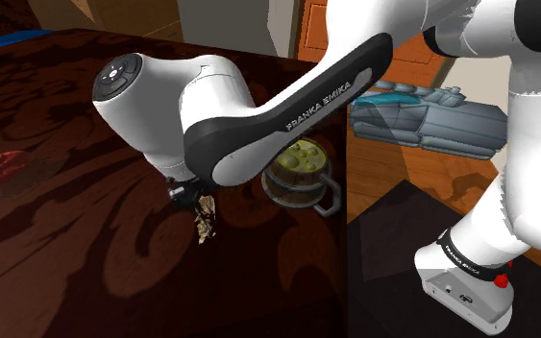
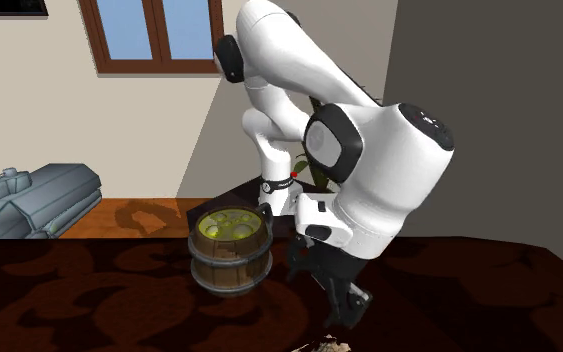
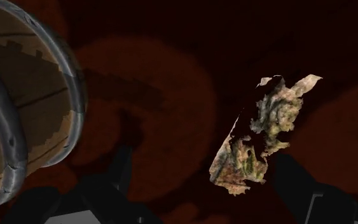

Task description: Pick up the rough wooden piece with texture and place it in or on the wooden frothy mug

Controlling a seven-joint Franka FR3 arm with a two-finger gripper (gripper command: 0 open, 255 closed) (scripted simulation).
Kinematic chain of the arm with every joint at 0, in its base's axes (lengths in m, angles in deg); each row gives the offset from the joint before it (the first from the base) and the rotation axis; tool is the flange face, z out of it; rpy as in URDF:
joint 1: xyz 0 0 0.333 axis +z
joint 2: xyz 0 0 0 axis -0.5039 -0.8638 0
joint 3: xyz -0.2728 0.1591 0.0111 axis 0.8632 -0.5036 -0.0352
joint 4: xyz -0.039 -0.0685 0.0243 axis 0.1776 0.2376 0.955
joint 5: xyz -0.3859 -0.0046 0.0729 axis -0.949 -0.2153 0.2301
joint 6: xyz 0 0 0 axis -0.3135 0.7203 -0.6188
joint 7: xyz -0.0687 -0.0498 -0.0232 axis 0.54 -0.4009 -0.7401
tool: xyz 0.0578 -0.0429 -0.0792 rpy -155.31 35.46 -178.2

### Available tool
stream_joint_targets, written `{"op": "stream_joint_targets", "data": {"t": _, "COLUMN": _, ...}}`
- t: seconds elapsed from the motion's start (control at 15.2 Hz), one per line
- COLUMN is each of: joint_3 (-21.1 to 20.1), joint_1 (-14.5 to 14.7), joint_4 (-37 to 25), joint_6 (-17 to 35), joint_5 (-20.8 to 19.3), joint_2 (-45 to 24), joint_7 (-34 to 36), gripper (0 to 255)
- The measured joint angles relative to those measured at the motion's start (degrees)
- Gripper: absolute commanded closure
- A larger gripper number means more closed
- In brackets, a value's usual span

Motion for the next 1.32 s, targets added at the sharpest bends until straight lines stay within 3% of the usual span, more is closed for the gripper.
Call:
{"op": "stream_joint_targets", "data": {"t": 0.26, "joint_3": 3.4, "joint_1": 6.5, "joint_4": -9.5, "joint_6": -3.3, "joint_5": -4.4, "joint_2": -8.8, "joint_7": 2.0, "gripper": 0}}
{"op": "stream_joint_targets", "data": {"t": 1.12, "joint_3": 4.8, "joint_1": 6.1, "joint_4": -7.4, "joint_6": 0.2, "joint_5": -6.3, "joint_2": -10.9, "joint_7": 3.4, "gripper": 0}}
{"op": "stream_joint_targets", "data": {"t": 1.19, "joint_3": 4.8, "joint_1": 6.1, "joint_4": -7.4, "joint_6": 0.2, "joint_5": -6.3, "joint_2": -10.9, "joint_7": 3.4, "gripper": 255}}
{"op": "stream_joint_targets", "data": {"t": 1.32, "joint_3": 4.7, "joint_1": 6.1, "joint_4": -7.4, "joint_6": 0.3, "joint_5": -6.3, "joint_2": -10.8, "joint_7": 3.4, "gripper": 255}}
